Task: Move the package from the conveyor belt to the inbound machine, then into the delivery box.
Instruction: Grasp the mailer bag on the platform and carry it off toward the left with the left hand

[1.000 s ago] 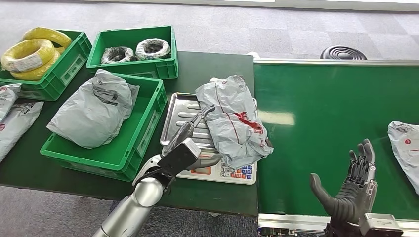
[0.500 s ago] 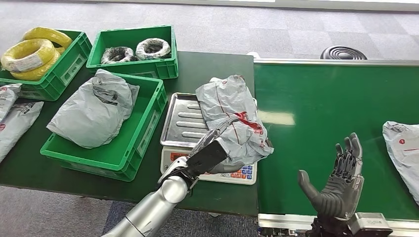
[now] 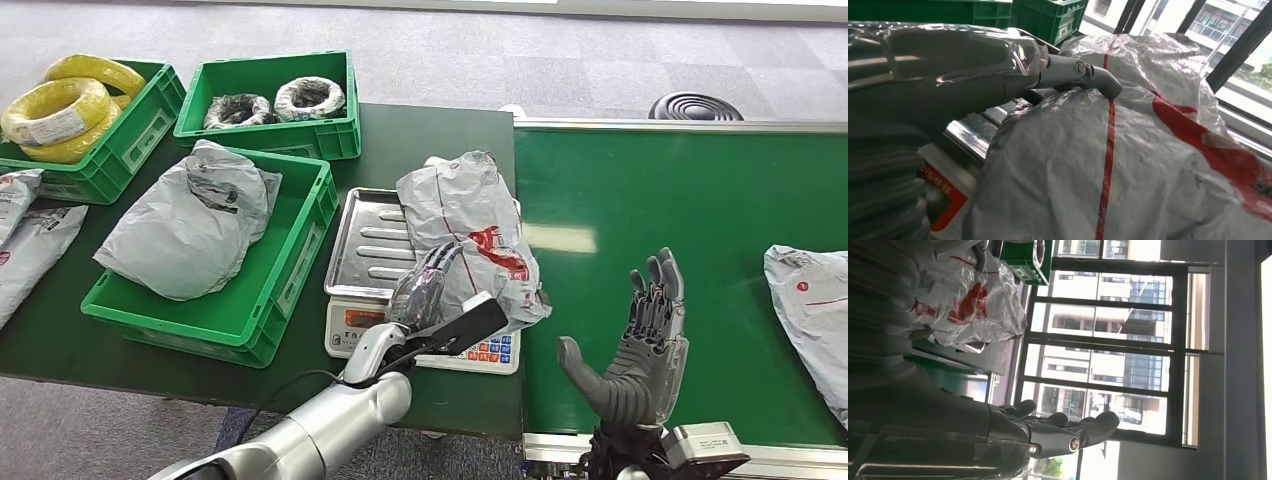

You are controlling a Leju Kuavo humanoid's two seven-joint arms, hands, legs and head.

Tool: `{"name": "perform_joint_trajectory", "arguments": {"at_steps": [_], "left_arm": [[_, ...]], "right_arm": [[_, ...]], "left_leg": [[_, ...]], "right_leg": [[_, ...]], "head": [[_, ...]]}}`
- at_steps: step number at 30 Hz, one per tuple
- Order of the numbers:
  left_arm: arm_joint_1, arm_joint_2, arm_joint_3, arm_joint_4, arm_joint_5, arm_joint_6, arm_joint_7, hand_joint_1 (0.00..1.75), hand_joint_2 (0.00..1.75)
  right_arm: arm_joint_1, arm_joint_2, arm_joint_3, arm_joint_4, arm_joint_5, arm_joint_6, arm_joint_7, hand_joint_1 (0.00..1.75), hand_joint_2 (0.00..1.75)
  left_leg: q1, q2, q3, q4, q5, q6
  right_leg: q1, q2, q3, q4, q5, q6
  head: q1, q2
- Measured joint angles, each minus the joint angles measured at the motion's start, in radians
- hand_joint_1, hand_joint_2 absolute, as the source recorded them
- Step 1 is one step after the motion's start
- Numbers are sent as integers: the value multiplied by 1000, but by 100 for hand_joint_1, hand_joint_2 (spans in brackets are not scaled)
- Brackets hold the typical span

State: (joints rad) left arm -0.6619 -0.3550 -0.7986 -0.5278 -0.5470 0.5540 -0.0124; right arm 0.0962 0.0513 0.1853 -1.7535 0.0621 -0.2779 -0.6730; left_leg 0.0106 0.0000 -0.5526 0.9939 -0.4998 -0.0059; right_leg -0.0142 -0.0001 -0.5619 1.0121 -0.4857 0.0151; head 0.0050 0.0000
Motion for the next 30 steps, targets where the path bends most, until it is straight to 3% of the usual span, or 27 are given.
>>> {"name": "perform_joint_trajectory", "arguments": {"at_steps": [2,3,9,18,23,27,30], "left_arm": [[-10,0,-15,26,-8,-6,10,129,175],[-13,0,-18,35,-5,-9,7,160,175],[-16,0,2,57,34,-17,-72,157,175],[-16,-1,87,55,46,-15,-144,113,175],[-15,-2,115,53,48,-29,-151,137,175],[-8,-2,147,36,90,-68,-185,173,175],[0,-1,180,15,126,-84,-212,175,175]], "right_arm": [[-4,2,4,3,-1,0,-1,0,175],[-6,3,5,5,-2,0,-1,0,175],[-14,3,5,18,-9,3,-3,0,175],[-23,3,4,40,-14,8,-14,0,175],[-37,3,3,57,-17,10,-11,0,175],[-47,3,2,75,-17,10,-10,0,175],[-50,3,1,87,-17,8,-10,0,175]], "left_leg": [[0,0,0,0,0,0],[0,0,0,0,0,0],[0,0,0,0,0,0],[0,0,0,0,0,0],[0,0,1,0,0,0],[0,0,0,0,0,0],[0,0,0,0,0,0]], "right_leg": [[0,0,0,0,0,0],[0,0,0,0,0,0],[0,0,0,0,0,0],[0,0,0,0,0,0],[0,0,0,0,0,0],[0,0,0,0,0,0],[0,0,0,0,0,0]], "head": [[0,0],[0,0],[0,0],[0,0],[0,0],[0,0],[0,0]]}}
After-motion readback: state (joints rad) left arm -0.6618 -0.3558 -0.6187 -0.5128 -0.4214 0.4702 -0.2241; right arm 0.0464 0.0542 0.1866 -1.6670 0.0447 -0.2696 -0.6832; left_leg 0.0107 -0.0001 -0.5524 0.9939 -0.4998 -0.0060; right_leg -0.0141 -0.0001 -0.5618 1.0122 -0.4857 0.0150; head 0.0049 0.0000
